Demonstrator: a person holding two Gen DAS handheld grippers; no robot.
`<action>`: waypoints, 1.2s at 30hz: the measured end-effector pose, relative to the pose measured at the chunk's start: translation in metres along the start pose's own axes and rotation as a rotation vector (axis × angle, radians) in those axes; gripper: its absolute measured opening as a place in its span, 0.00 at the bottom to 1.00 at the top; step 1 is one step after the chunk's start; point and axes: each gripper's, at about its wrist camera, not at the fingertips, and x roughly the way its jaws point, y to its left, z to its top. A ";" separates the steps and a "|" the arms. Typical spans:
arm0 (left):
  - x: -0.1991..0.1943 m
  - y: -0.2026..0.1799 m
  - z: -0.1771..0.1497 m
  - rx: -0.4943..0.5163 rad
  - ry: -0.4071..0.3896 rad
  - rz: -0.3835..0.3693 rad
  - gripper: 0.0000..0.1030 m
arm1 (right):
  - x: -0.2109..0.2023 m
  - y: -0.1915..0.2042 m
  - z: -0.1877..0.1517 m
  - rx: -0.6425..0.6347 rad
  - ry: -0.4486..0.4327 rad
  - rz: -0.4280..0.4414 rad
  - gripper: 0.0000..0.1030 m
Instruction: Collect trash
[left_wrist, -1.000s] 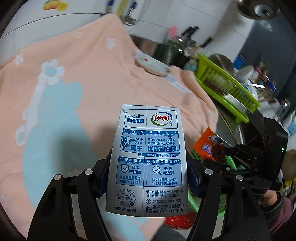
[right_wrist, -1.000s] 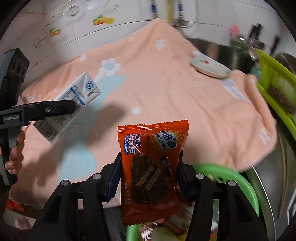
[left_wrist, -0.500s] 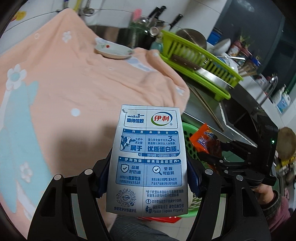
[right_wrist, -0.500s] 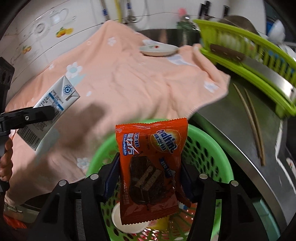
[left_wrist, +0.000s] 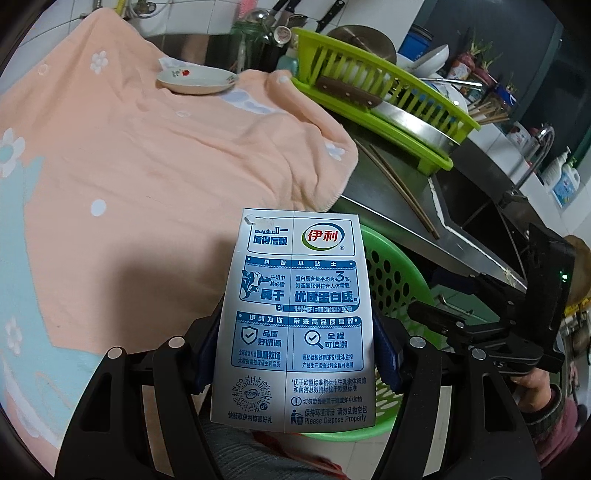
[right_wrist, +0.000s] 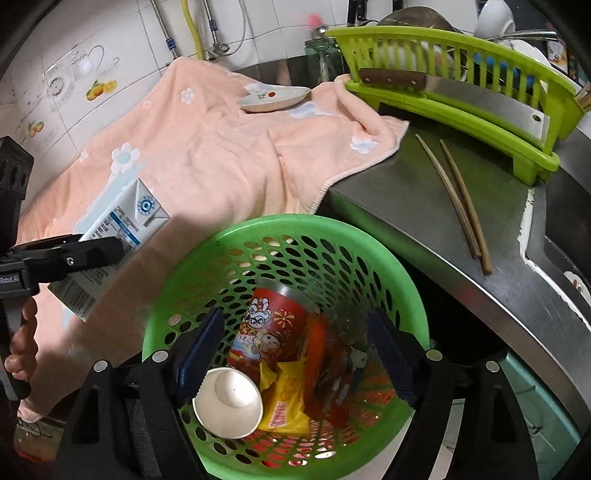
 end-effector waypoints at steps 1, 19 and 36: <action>0.002 -0.001 0.000 -0.001 0.004 -0.002 0.65 | -0.001 -0.001 -0.001 0.001 -0.003 -0.001 0.78; 0.022 -0.014 -0.003 0.004 0.022 -0.035 0.78 | -0.025 -0.009 -0.009 0.040 -0.062 0.012 0.83; -0.016 0.010 -0.009 -0.003 -0.062 0.046 0.87 | -0.030 0.022 -0.004 0.031 -0.092 0.071 0.86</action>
